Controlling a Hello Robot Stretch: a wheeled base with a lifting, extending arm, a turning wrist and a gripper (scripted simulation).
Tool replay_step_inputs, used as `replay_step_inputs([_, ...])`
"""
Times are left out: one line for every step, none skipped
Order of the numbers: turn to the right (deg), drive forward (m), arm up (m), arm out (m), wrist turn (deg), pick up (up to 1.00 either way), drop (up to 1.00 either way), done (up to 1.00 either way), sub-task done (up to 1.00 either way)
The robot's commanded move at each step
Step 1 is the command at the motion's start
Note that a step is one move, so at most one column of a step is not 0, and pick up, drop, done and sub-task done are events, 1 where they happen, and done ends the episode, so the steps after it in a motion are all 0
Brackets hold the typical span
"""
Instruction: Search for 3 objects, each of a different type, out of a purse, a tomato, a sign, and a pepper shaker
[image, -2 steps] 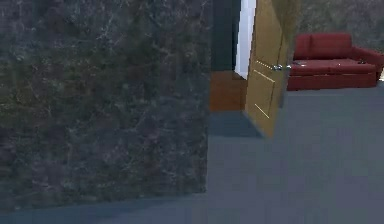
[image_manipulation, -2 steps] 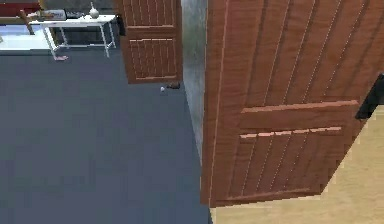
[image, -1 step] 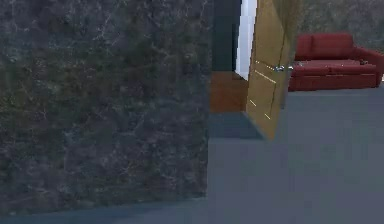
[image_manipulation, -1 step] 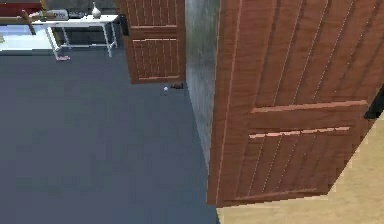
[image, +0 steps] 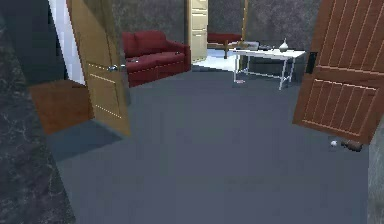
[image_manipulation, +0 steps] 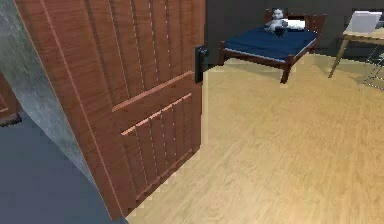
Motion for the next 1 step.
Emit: replay_step_inputs([12.0,0.00,0.00,0.00,0.0,0.00,0.00,0.00,0.00])
